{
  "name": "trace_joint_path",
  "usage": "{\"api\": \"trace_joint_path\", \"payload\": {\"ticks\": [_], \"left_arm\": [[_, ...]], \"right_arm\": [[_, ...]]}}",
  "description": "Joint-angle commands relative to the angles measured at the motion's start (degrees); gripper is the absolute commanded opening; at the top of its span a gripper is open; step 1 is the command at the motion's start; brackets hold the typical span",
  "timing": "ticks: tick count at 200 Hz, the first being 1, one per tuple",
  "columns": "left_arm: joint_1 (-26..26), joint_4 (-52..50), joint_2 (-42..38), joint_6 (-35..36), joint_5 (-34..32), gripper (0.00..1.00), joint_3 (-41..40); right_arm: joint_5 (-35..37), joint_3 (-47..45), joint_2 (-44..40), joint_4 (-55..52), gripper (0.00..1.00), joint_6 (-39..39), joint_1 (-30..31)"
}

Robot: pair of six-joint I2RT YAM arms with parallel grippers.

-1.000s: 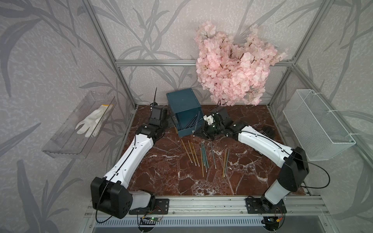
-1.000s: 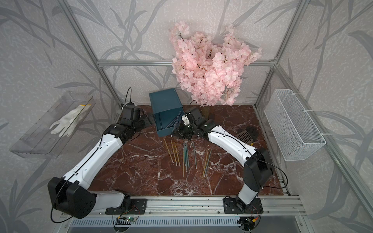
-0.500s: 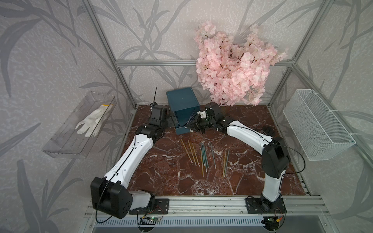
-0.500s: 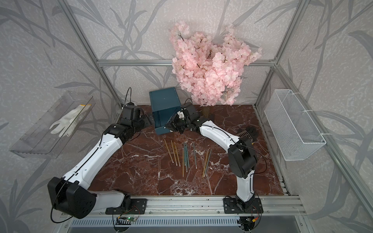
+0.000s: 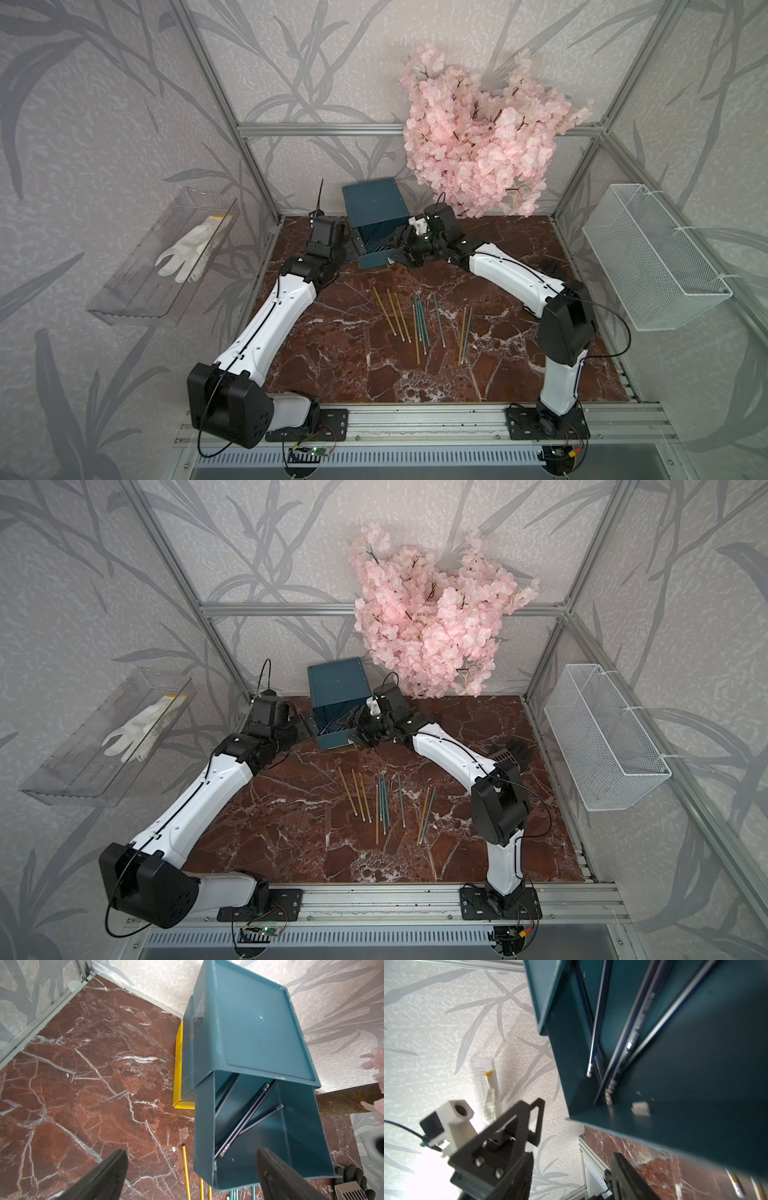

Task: Please place the pencils in the drawer according to their color
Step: Place the pencil in the drawer, then close the drawer in the storage box.

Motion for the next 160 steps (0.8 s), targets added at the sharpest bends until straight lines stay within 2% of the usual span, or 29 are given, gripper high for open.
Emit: {"api": "trace_joint_path", "payload": {"ticks": [1, 12, 26, 38, 57, 103, 160], "left_arm": [[0.9, -0.3, 2.4, 2.8, -2.3, 1.00, 4.6], [1.7, -0.4, 4.1, 3.4, -2.5, 1.00, 6.7], [2.7, -0.2, 6.5, 4.2, -2.8, 1.00, 9.1], [3.8, 0.1, 8.6, 4.9, -2.8, 1.00, 12.0], [5.5, 0.1, 13.0, 6.2, -2.5, 1.00, 17.0], [9.5, -1.6, 24.1, 8.1, 1.1, 1.00, 28.2], [11.4, -2.7, 33.3, 7.8, 8.7, 1.00, 33.3]], "right_arm": [[3.1, -6.4, -7.1, 4.4, 0.63, -2.5, -0.2], [5.0, -10.3, -9.7, 6.1, 0.61, -2.6, -0.2], [7.0, -14.8, -11.8, 9.0, 0.53, -2.0, -0.1], [8.1, -17.5, -12.1, 11.7, 0.27, -0.6, -0.2], [10.3, -20.1, -11.1, 15.1, 0.00, 1.0, 0.0], [14.4, -18.7, -4.7, 20.9, 0.00, 2.8, 0.6], [16.5, -8.3, 5.0, 21.2, 0.00, 2.9, 0.5]]}}
